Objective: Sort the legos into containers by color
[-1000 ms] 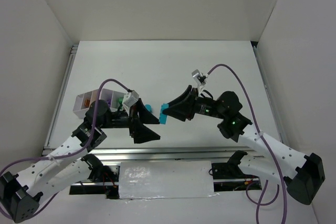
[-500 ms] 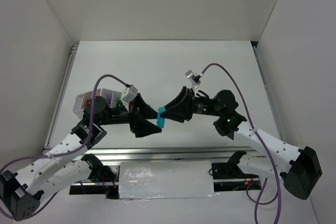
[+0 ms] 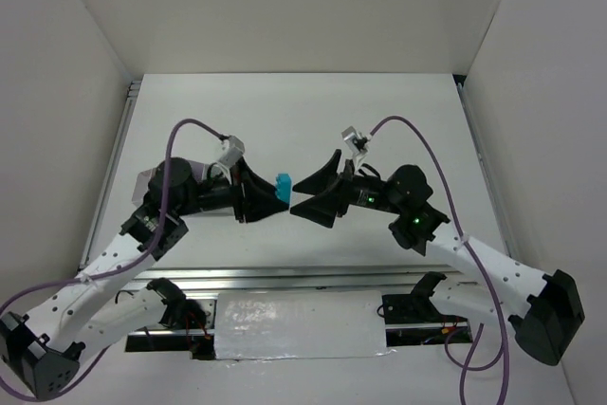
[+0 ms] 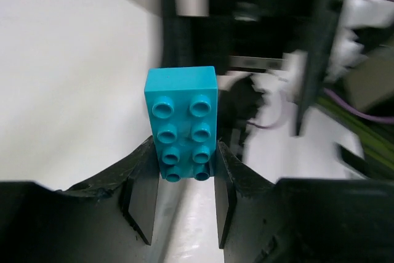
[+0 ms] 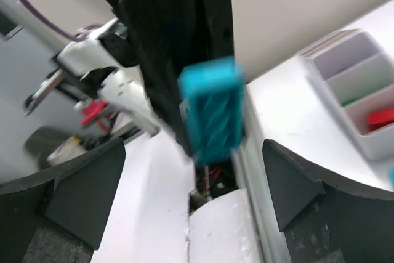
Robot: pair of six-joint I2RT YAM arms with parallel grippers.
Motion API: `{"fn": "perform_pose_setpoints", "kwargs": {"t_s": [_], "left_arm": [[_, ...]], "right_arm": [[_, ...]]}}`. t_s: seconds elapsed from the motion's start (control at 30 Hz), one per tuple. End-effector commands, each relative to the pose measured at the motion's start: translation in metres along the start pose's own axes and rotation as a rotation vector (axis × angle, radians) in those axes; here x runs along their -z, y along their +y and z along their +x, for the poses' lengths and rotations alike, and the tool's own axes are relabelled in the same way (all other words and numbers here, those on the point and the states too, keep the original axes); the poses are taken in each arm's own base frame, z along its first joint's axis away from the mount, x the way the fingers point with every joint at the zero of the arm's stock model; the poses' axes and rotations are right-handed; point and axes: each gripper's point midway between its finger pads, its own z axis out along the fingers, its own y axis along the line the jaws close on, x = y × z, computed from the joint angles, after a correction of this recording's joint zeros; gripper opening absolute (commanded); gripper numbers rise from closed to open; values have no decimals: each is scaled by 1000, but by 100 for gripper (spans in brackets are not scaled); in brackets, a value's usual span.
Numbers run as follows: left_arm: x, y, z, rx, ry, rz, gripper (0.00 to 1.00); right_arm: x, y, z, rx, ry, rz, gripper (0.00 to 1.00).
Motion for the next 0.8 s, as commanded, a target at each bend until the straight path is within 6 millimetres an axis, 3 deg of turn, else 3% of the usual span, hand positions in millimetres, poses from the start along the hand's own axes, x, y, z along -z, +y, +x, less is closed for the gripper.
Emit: {"fn": "perform_pose_setpoints", "kwargs": {"t_s": [0.0,0.03,0.07,0.1,0.13,0.2,0.23,0.33,0.43,0.57,0.77], "left_arm": [[31,56,-24,-33,-24,-291,0],[61,92,-41,-16,-79,-432,0],[79,111,-45,-2,-93,-502,0],[119,150,-46,54,-112,-672,0],[141,168,-50,74,-131,-778,0],[189,209,-42,142,-137,-1068,0],[229,229,-33,161,-140,-1307,0],[300,244,-19,240,-222,-1591,0],[337,242,-18,249,-330,-1717,0],[363,242,-4,178,-266,-1844,0],[357,267,21,158,-36,-1754,0]], "right_arm": [[20,-19,-20,69,-107,171,100],[27,-26,-25,85,-132,221,100],[36,-28,-23,111,-126,256,100],[41,-30,-23,125,-126,278,100],[46,-35,-25,138,-138,311,100],[55,-39,-20,157,-129,349,100],[57,-41,-18,162,-121,362,100],[59,-46,-3,153,-76,357,100],[60,-51,7,150,-60,343,100],[57,-54,15,143,-29,330,100],[56,-56,22,133,-3,322,100]]}}
